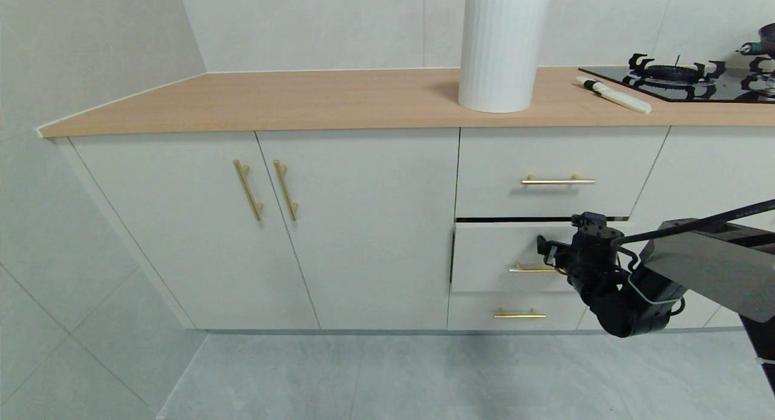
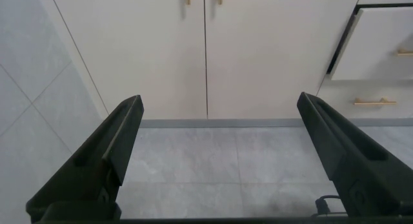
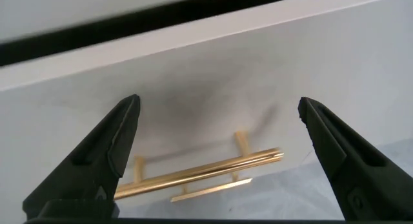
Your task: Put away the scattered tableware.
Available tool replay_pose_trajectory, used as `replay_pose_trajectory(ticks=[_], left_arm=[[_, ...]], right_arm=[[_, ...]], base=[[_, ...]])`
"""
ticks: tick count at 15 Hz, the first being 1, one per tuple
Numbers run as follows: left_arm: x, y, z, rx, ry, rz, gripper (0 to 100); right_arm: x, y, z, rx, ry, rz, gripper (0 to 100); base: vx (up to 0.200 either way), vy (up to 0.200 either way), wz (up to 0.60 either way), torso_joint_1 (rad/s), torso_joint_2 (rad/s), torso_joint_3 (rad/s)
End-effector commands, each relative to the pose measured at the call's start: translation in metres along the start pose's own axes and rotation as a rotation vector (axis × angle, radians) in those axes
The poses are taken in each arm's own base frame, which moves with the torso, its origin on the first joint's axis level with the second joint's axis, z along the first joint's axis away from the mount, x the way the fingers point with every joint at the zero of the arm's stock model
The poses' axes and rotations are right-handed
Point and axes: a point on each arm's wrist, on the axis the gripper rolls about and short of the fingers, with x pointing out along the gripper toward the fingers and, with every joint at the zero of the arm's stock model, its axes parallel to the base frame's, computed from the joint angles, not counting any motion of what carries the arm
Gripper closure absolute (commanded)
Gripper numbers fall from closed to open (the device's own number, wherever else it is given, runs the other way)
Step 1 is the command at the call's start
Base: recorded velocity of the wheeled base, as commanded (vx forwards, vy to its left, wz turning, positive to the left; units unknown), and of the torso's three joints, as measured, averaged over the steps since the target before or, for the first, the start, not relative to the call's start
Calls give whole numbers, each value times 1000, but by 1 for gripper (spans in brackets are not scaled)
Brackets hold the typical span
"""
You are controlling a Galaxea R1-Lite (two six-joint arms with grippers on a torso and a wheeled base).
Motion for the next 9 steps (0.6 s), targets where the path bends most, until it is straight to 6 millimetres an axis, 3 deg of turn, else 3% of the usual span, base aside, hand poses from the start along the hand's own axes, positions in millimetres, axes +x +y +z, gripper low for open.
replay_pose_trajectory(ticks=[1,9], left_arm=[[0,0,0,0,0,0,0],[0,0,0,0,0,0,0]], right_arm=[[5,1,0,7,-13,-2,0],[19,0,4,26,-66,-43,0]], base=[[0,0,0,0,0,0],[0,0,0,0,0,0]])
